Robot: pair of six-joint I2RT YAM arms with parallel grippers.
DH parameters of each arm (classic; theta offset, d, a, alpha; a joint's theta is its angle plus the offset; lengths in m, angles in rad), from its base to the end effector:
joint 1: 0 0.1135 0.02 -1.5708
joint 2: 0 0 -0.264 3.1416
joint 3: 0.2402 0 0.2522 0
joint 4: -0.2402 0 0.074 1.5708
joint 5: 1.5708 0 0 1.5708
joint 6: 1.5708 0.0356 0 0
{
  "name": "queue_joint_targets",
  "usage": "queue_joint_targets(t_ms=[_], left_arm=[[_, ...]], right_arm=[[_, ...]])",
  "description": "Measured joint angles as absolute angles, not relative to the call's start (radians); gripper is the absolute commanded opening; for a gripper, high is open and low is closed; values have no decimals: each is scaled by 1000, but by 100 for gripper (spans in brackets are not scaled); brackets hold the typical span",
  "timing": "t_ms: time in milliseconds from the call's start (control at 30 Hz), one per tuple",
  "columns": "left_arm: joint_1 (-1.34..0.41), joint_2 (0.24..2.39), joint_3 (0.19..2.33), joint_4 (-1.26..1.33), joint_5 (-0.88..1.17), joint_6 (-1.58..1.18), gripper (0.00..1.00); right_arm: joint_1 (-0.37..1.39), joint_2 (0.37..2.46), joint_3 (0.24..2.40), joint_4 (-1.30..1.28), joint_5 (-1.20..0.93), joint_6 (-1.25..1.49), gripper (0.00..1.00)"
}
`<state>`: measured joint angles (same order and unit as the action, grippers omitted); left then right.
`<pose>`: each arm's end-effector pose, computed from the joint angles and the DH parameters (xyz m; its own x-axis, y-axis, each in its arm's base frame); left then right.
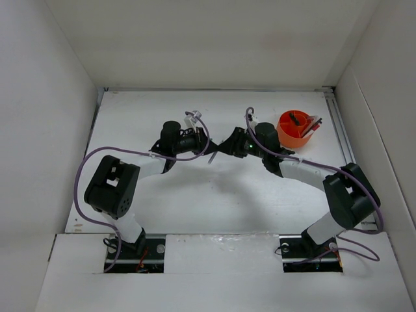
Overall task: Sort the stationery into containers
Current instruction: Place the pen in the storage box.
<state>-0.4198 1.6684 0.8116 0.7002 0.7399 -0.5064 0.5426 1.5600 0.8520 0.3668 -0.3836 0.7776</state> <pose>0.3103 -0.1648 0.2148 -0.5655 -0.1399 -0.8128 0.7260 0.3832 -0.5710 0.2869 0.1886 0.2280 -0.7520 0.3063 -0.5837 -0.3554 0.5573 0.7504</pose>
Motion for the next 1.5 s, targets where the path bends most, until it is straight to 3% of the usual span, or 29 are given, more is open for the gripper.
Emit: queue_joint_targets(t_ms=[133, 433, 567, 700, 833, 967, 1033, 1067, 1167, 1500], left_arm=[[-425, 1668, 812, 701, 750, -507, 0], [-425, 1665, 812, 709, 760, -511, 0], [-425, 1660, 811, 715, 765, -515, 1], [-424, 1658, 806, 715, 767, -515, 1], [-419, 1658, 802, 716, 764, -515, 1], [-419, 1658, 798, 716, 762, -515, 1], [-419, 1658, 798, 717, 762, -515, 1], [-419, 1658, 798, 717, 762, -516, 1], [-419, 1657, 798, 719, 769, -522, 1], [-445, 1641, 792, 722, 777, -530, 1]], right_arm=[[543, 1560, 852, 367, -386, 776, 40], [535, 1562, 852, 368, -400, 779, 44], [528, 1567, 852, 369, -409, 784, 34], [524, 1573, 852, 369, -428, 789, 15], [518, 1583, 852, 371, -439, 790, 5], [517, 1587, 852, 370, -440, 790, 3], [517, 1587, 852, 371, -439, 790, 10], [517, 1587, 852, 371, -439, 790, 27], [516, 1587, 852, 374, -440, 798, 58], [499, 1587, 852, 402, -458, 804, 64]])
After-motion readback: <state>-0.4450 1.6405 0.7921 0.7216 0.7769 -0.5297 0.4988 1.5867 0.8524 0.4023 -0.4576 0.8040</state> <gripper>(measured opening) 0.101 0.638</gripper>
